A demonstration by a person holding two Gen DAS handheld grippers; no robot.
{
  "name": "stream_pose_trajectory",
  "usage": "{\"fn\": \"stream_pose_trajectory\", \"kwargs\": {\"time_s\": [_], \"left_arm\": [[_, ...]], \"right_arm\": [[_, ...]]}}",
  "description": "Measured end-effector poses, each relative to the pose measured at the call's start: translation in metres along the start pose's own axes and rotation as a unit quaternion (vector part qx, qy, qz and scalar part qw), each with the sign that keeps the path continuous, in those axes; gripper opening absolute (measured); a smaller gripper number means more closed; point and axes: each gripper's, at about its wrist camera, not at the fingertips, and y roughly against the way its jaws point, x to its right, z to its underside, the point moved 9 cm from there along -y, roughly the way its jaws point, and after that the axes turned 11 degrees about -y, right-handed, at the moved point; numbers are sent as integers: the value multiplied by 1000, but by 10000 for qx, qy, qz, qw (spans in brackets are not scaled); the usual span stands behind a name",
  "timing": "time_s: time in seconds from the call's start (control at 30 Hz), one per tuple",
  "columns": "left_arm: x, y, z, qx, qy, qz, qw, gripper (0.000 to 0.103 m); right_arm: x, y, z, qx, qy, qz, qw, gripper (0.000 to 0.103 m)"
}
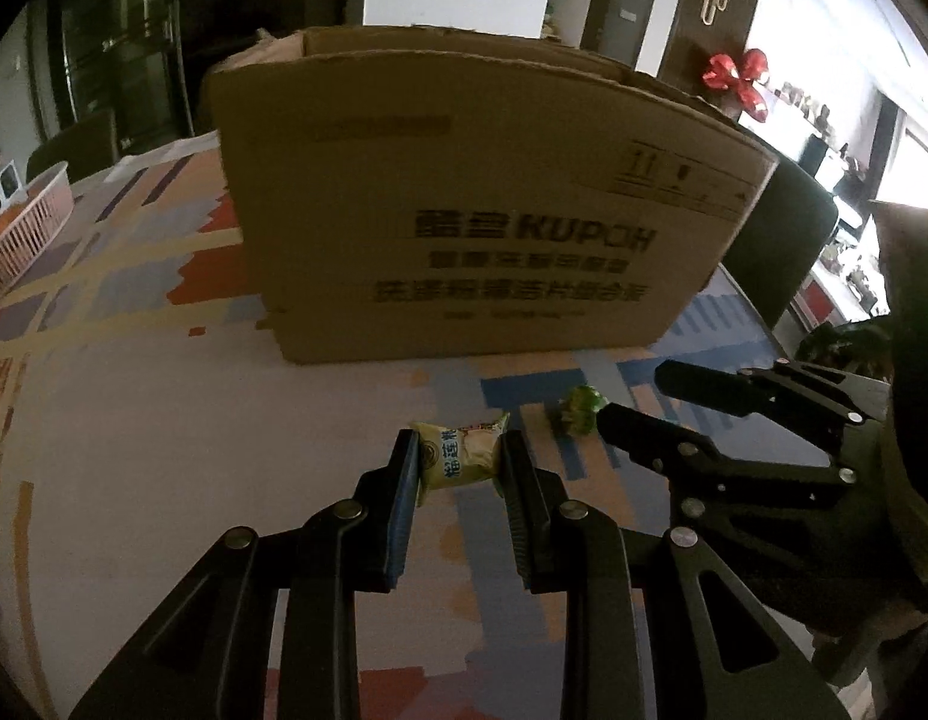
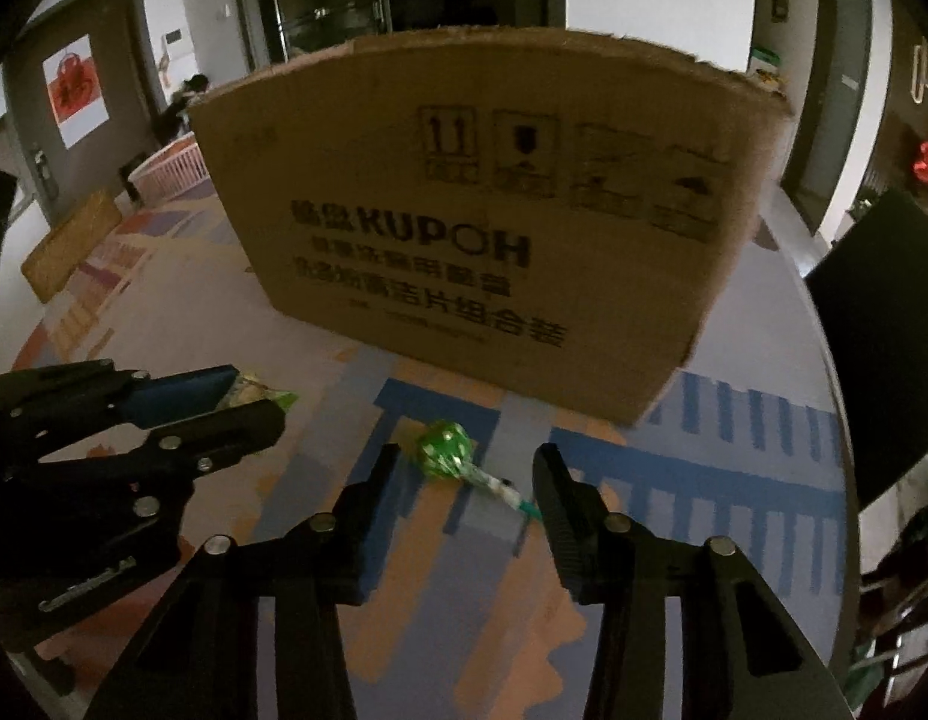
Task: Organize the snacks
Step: 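Grasp the yellow packet with the left tool while the right tool grasps the green lollipop, then carry the yellow packet and lollipop into the box and open both tools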
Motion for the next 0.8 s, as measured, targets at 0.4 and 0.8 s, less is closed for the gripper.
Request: {"fn": "stream_pose_trajectory", "kwargs": {"time_s": [0.4,0.8], "left_arm": [[-7,-1,-1,-7,13,-40,10000,28],[-8,17,-8,212,29,-36,9998,28]], "right_arm": [[-14,-30,2,-367,118,-43,9992,30],[-14,-6,3,-104,-55,-84,9999,26]]}}
